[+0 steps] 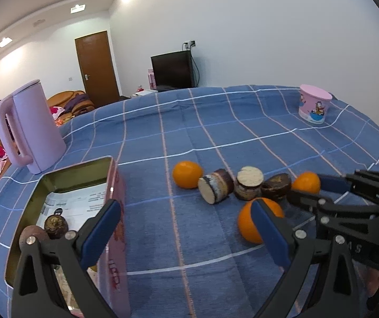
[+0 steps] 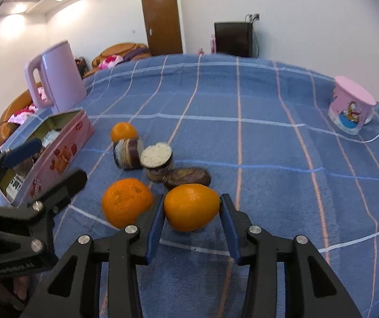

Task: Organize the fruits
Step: 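Grasp an orange with the right tool while the left tool grasps another orange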

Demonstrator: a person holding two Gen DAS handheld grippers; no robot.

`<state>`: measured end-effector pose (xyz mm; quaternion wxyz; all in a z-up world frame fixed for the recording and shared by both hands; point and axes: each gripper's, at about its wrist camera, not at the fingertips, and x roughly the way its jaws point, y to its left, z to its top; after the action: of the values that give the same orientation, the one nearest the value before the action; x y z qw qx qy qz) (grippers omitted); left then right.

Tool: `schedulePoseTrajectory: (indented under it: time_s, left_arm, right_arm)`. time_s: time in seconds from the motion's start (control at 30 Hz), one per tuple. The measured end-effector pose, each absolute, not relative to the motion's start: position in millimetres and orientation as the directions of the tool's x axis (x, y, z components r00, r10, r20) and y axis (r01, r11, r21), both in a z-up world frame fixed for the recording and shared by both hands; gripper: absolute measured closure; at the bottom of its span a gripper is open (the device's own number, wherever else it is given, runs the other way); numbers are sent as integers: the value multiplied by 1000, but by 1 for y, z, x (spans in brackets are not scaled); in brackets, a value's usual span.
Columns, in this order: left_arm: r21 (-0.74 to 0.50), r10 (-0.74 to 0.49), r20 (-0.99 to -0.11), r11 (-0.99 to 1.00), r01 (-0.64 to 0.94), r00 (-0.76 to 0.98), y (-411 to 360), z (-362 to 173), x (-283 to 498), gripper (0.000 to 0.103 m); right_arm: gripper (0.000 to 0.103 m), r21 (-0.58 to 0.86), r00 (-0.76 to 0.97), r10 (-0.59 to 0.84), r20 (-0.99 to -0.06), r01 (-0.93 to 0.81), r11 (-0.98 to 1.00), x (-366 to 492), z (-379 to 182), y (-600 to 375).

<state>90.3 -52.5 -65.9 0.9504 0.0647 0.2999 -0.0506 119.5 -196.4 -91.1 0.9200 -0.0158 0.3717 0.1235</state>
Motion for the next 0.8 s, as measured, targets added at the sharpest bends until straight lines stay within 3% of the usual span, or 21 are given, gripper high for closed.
schedulePoseTrajectory:
  time_s: [0.2, 0.37, 0.7, 0.8]
  left_arm:
    - [62, -118, -607, 979, 195, 786, -69, -67, 94, 4]
    - [15, -174, -650, 970, 242, 740, -78, -73, 101, 20]
    - [2, -208, -694, 957, 291, 690, -93, -83, 106, 22]
    - [-20, -237, -714, 947, 320, 659, -96, -86, 110, 42]
  right_arm:
    - [60, 4, 742, 144, -655, -187, 982, 121, -84, -202]
    - [60, -42, 774, 81, -628, -138, 989, 124, -80, -207]
    - [60, 8, 773, 105, -625, -129, 992, 122, -80, -216]
    - [60, 19, 772, 110, -626, -126, 992, 123, -80, -218]
